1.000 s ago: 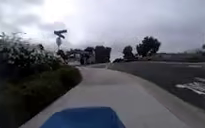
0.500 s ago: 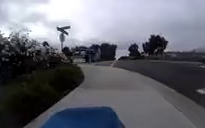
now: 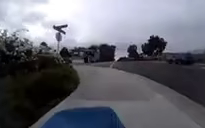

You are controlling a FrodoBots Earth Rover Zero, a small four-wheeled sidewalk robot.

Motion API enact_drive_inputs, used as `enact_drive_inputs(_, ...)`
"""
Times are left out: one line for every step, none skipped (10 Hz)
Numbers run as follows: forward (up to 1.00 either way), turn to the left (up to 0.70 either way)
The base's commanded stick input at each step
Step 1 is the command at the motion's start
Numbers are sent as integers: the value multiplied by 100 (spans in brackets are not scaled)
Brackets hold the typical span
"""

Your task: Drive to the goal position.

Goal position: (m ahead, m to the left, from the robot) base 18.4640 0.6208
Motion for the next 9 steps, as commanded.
enact_drive_inputs(100, 20)
enact_drive_inputs(100, 27)
enact_drive_inputs(100, 24)
enact_drive_inputs(100, 1)
enact_drive_inputs(100, 0)
enact_drive_inputs(100, 0)
enact_drive_inputs(100, 0)
enact_drive_inputs(100, 0)
enact_drive_inputs(100, 11)
